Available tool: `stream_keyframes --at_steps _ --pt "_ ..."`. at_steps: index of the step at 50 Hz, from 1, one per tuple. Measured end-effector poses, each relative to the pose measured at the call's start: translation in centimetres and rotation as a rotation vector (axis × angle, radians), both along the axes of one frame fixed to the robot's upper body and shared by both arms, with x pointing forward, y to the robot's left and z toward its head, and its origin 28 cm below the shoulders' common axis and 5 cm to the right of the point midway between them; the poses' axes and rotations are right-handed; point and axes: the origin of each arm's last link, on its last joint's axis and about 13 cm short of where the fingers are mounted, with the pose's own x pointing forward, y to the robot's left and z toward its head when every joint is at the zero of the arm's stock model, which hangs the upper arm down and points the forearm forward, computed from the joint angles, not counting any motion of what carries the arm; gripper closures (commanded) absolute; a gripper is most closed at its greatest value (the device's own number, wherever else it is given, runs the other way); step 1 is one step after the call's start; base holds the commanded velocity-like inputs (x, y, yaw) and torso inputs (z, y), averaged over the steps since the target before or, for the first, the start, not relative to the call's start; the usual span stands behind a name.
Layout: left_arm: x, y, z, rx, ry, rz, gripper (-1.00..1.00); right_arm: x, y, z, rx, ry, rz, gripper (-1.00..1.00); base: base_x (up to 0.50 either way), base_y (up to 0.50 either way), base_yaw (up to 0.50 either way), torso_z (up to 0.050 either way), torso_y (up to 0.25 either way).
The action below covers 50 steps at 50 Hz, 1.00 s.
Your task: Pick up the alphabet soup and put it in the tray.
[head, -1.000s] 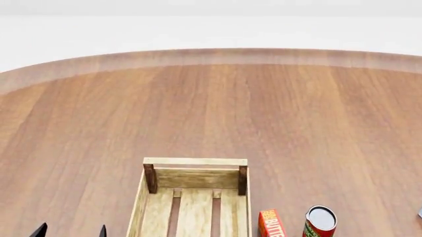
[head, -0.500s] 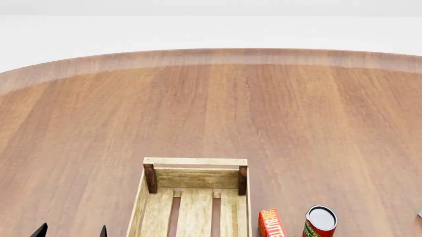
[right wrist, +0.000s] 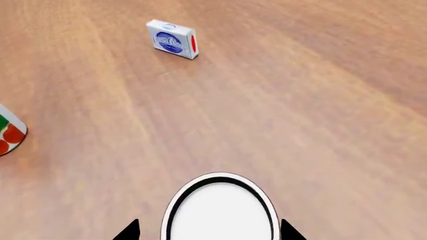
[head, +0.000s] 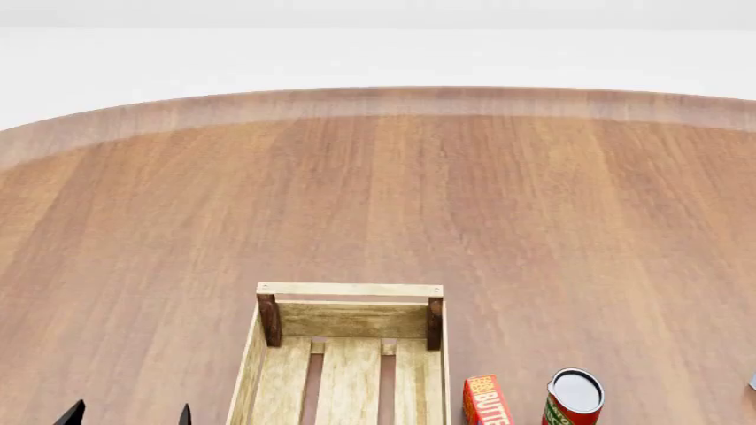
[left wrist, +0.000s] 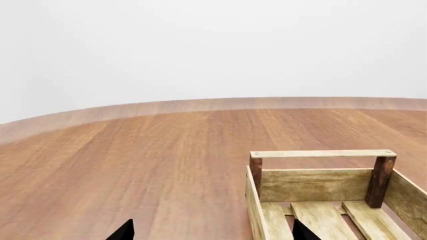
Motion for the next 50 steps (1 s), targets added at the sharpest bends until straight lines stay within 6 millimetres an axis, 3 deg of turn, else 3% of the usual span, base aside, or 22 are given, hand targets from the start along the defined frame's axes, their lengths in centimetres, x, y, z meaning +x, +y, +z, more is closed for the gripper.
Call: stream_keyframes --at_steps 24,25,36,50 --pt "0.0 0.0 0.0 0.000 -0.001 0.002 -1.00 0.3 0.1 -0.6 0.002 0.011 -0.001 -1.00 0.00 0.00 0.00 0.000 0.000" --pt "0.0 0.0 0.0 0.000 -0.001 0.002 -1.00 0.3 0.1 -0.6 0.002 0.012 -0.001 1.00 0.00 0.00 0.00 0.000 0.000" --pt "0.0 0.0 0.0 0.000 -0.001 0.003 -1.00 0.3 0.4 -0.2 -0.005 0.001 -0.011 1.00 0.00 0.00 0.00 0.000 0.000" --pt "0.1 0.0 0.0 -0.002 -0.001 0.004 -1.00 1.2 1.2 2.6 -0.039 -0.078 0.033 1.00 0.00 0.00 0.00 0.000 0.001"
